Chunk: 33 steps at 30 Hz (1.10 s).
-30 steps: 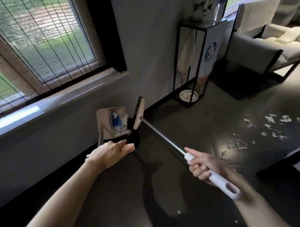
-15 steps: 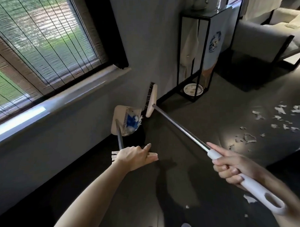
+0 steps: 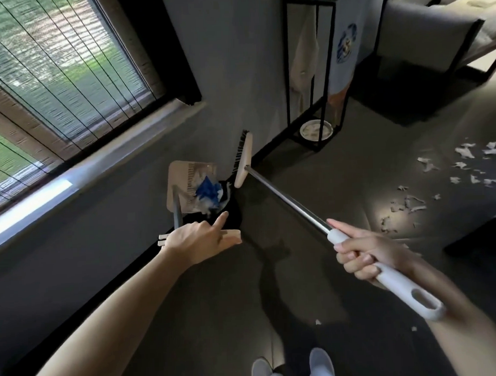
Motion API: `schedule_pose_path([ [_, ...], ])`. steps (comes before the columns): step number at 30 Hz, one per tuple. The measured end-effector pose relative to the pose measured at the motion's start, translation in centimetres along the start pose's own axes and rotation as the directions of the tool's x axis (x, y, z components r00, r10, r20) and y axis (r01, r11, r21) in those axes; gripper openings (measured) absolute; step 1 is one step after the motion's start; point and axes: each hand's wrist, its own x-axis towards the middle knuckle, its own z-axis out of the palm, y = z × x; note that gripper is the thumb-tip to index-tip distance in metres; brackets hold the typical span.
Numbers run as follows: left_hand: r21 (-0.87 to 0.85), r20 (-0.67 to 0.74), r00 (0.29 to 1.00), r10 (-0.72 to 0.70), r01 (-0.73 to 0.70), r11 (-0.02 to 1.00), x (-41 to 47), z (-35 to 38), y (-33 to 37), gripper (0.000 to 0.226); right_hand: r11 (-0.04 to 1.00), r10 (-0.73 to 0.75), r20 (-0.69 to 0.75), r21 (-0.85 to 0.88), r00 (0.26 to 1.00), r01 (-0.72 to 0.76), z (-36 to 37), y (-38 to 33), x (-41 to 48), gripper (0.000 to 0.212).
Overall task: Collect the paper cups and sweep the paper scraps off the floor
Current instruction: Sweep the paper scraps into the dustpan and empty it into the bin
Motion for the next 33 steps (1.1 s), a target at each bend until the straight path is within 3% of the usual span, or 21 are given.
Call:
schedule_pose_path([
  [8, 0.153, 0.041, 0.995, 0.091, -0.097, 0.984, 0.1, 2.6, 1.1, 0.094, 1.000, 0.028, 0.051, 0.010, 0.998, -0.029, 0.6, 0.7, 1.3, 0.063],
  [15, 0.046, 0.224, 0.968, 0.114, -0.128, 0.991, -0.4, 9.0, 5.7, 0.091, 0.998, 0.056, 0.025, 0.031, 0.998, -0.057, -0.2, 1.7, 1.6, 0.060],
  [22, 0.202, 0.147, 0.972, 0.183, -0.211, 0.956, 0.2, 7.8, 4.4, 0.087, 0.998, 0.055, -0.020, 0.000, 0.998, -0.055, -0.7, 1.3, 1.0, 0.060],
  [33, 0.313, 0.053, 0.989, 0.141, -0.150, 0.938, -2.3, 5.4, 1.8, 0.085, 0.999, 0.029, 0.041, -0.025, 0.999, -0.028, 0.7, -0.7, 1.3, 0.060],
])
